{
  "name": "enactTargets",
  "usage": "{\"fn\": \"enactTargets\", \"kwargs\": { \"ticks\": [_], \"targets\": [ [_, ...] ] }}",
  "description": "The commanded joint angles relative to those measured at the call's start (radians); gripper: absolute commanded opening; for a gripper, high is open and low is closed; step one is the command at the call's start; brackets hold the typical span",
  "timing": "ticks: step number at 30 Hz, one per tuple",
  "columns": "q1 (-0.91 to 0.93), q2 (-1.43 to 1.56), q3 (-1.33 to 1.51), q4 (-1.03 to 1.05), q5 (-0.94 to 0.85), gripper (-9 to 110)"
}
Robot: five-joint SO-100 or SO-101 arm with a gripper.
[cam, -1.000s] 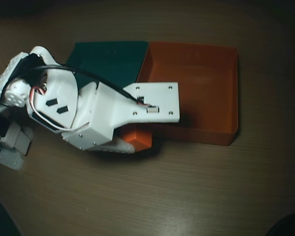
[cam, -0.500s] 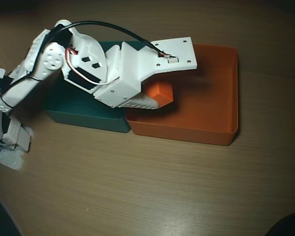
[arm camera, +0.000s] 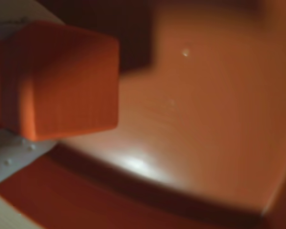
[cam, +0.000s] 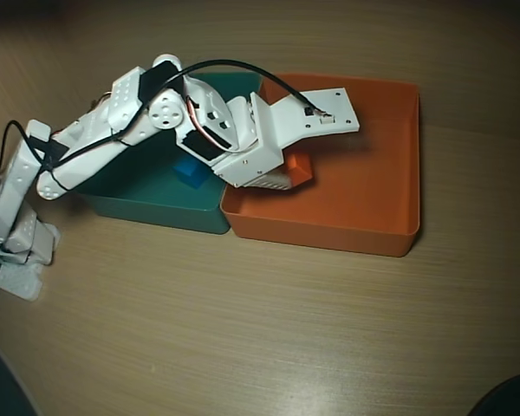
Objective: Grasp a cube and put it in the box.
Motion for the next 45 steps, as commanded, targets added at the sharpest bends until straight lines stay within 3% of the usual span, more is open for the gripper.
{"fn": "enactTargets", "kwargs": {
  "ticks": [1,5,12,18,33,45],
  "targets": [
    [0.002,0.034,-0.08,0.002,0.009,-6],
    [0.0,0.034,-0.08,0.002,0.009,-2],
    [0.002,0.034,-0.067,-0.005,0.009,25],
    [0.002,0.032,-0.067,-0.011,0.009,38],
    [0.002,0.034,-0.071,-0.012,0.008,36],
    [0.002,0.035,-0.08,-0.012,0.009,-2]
  ]
}}
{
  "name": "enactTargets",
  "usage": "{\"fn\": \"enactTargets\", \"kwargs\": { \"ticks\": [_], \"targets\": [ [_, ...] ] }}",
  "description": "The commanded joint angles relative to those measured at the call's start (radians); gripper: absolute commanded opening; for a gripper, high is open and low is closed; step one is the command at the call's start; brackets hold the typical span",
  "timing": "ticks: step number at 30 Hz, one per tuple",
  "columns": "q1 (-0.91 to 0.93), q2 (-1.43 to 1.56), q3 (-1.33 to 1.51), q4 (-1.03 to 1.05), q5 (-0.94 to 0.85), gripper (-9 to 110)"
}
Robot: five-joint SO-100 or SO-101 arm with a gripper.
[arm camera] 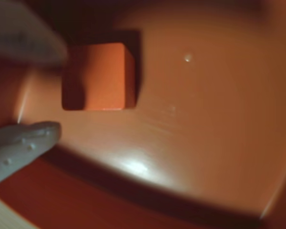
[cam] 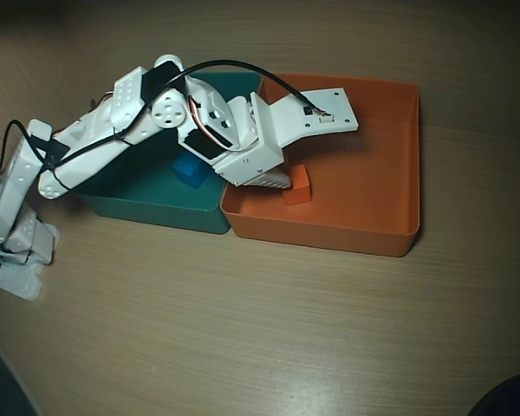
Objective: Grasp a cube and put it in the box.
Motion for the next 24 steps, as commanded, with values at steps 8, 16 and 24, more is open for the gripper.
{"fn": "enactTargets", "kwargs": {
  "ticks": [8,16,24],
  "targets": [
    [0.005,0.043,-0.075,-0.012,0.009,-5],
    [0.02,0.117,-0.04,-0.014,0.008,-5],
    [0.038,0.457,0.353,-0.015,-0.009,-5]
  ]
}}
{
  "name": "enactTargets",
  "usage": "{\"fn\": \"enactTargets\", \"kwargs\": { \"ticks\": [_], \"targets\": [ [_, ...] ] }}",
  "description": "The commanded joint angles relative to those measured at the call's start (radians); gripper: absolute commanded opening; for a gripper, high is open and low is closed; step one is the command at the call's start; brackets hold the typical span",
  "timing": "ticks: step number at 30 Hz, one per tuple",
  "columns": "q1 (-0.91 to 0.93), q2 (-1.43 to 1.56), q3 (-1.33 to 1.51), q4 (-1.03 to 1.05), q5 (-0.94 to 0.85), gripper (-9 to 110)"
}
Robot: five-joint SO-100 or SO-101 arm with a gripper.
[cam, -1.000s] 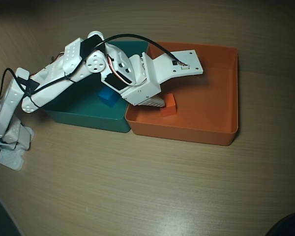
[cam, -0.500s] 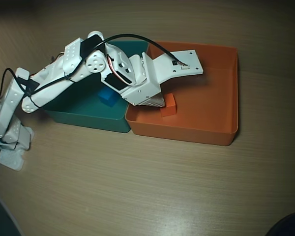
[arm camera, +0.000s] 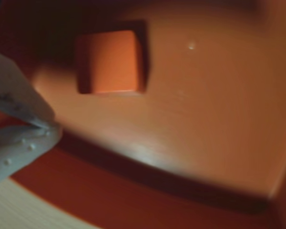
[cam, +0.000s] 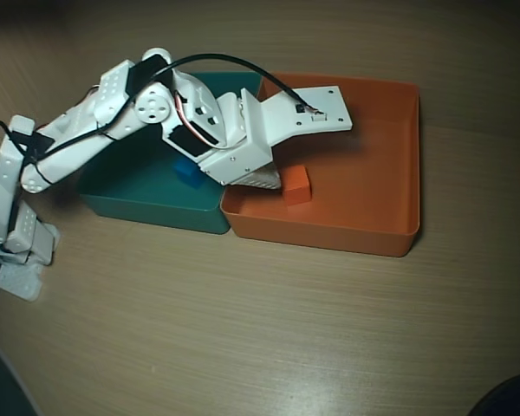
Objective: Grasp a cube and put it in the box.
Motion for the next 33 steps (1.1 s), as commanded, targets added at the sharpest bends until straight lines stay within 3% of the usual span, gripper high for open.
{"fn": "enactTargets", "kwargs": {
  "ticks": [1,11,16,22,33],
  "targets": [
    [0.029,0.296,0.164,-0.015,-0.005,-5],
    [0.193,0.821,0.647,-0.017,-0.023,-5],
    [0.288,0.996,0.828,-0.06,-0.193,-5],
    [0.394,1.17,1.17,-0.229,-0.344,-5],
    [0.491,1.647,1.977,-0.649,-0.373,-5]
  ]
}}
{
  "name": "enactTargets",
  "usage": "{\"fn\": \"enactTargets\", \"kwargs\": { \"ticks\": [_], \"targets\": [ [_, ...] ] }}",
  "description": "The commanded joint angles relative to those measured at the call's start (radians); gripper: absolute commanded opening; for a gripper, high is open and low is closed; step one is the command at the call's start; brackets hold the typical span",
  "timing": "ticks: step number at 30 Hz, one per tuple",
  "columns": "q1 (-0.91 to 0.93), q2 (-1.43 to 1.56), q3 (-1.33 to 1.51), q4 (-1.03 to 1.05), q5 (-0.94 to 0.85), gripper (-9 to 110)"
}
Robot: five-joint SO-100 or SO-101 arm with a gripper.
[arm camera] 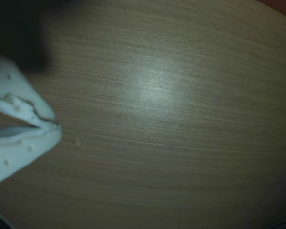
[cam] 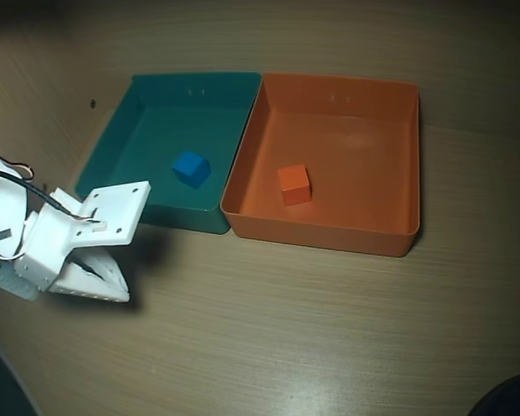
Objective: Grasp a cube and put it in the box.
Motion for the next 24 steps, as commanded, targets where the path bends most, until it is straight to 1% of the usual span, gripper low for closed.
{"fn": "enactTargets", "kwargs": {
  "ticks": [1,5,8,13,15,18,21,24],
  "targets": [
    [0.011,0.181,0.21,-0.087,-0.003,-5],
    [0.008,0.354,0.451,-0.15,0.002,-5],
    [-0.005,0.474,0.591,-0.16,0.012,-5],
    [-0.025,0.663,0.792,-0.16,0.005,-5],
    [-0.052,0.712,0.827,-0.144,0.017,-5],
    [-0.083,0.755,0.818,-0.043,0.017,-5],
    [-0.101,0.779,0.818,0.13,0.015,-5],
    [-0.101,0.871,0.818,0.324,0.012,-5]
  ]
}}
